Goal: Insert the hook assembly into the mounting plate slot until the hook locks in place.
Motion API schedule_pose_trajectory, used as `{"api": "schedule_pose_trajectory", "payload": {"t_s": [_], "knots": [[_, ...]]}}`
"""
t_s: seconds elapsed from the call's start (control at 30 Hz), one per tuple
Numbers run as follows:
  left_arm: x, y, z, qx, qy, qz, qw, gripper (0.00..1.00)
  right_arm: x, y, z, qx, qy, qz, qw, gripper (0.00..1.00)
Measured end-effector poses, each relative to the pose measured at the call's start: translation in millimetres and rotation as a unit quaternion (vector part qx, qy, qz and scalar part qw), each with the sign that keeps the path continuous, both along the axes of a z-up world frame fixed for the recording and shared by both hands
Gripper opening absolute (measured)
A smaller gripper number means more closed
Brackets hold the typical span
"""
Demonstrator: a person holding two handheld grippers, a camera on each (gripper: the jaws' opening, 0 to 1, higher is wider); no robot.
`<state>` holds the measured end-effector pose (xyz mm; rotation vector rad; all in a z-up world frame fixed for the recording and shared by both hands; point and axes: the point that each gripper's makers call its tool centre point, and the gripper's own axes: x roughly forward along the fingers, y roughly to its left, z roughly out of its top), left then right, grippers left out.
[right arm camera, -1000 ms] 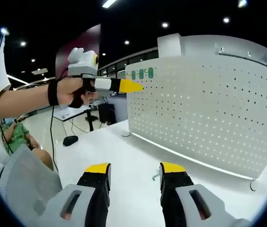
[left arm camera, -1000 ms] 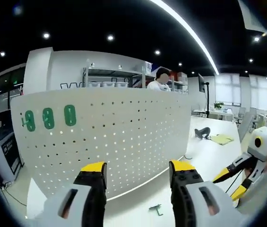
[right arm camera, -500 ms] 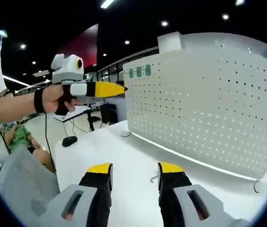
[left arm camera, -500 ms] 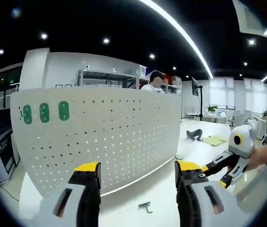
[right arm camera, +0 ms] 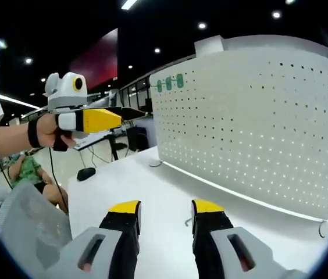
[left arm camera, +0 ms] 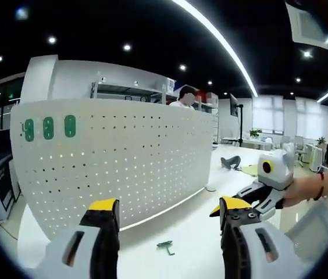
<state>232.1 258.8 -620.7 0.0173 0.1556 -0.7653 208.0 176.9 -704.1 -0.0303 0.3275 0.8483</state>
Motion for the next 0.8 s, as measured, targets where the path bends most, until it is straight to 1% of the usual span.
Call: {"api": "schedule_pose_trajectory", "payload": {"t_s": [0.13, 0.2, 0.27, 0.3, 0.33, 0.37, 0.43, 0.5, 0.57, 0.6, 0.67, 0.73, 0.8], "knots": [[-10.4, -4.7, -5.0, 0.000, 0.004, -0.008, 1.0000, 0.72, 3.3, 0.2, -1.2, -0.002, 0.002, -0.001, 1.0000, 0.32], [-13.8, -5.8, -8.5, -0.003, 0.012, -0.007, 0.9999, 0.72, 4.8, 0.6, -2.0, -0.003, 0.002, 0.000, 1.0000, 0.32], [-18.2, -7.5, -10.8, -0.003, 0.010, -0.009, 0.9999, 0.71, 6.6, 0.4, -3.3, -0.005, 0.003, 0.000, 1.0000, 0.32], [-18.6, -6.1, -13.1, -0.006, 0.019, -0.001, 0.9998, 0.70, 7.3, 0.2, -3.8, -0.006, 0.003, 0.000, 1.0000, 0.32], [-20.0, -6.3, -13.8, -0.013, 0.026, -0.001, 0.9996, 0.70, 8.4, -0.3, -4.8, -0.006, 0.004, 0.000, 1.0000, 0.32], [-22.5, -7.0, -13.2, -0.018, 0.025, -0.004, 0.9995, 0.71, 9.9, -1.3, -6.9, -0.006, 0.007, -0.002, 1.0000, 0.32], [-24.6, -6.2, -14.2, -0.007, 0.021, -0.001, 0.9998, 0.72, 11.7, -2.5, -9.9, -0.005, 0.006, -0.003, 1.0000, 0.31], [-25.5, -5.0, -15.2, -0.008, 0.024, -0.001, 0.9997, 0.73, 12.8, -2.5, -13.9, -0.006, 0.012, -0.002, 0.9999, 0.31], [-25.9, -2.3, -16.0, -0.007, 0.026, 0.004, 0.9996, 0.72, 14.1, -2.1, -16.7, -0.008, 0.012, 0.000, 0.9999, 0.31], [-26.8, 0.0, -14.2, -0.007, 0.020, 0.007, 0.9998, 0.72, 15.7, -2.2, -19.2, -0.009, 0.014, 0.001, 0.9999, 0.31], [-29.0, 1.0, -12.8, -0.011, 0.016, 0.006, 0.9998, 0.74, 18.8, -3.5, -24.2, -0.011, 0.018, -0.001, 0.9998, 0.30], [-31.3, 2.4, -14.2, -0.012, 0.016, 0.008, 0.9998, 0.74, 21.6, -4.4, -29.0, -0.013, 0.024, -0.001, 0.9996, 0.30], [-34.8, 2.8, -17.8, -0.004, 0.017, 0.005, 0.9998, 0.75, 24.5, -5.6, -32.8, -0.016, 0.027, -0.004, 0.9995, 0.30]]}}
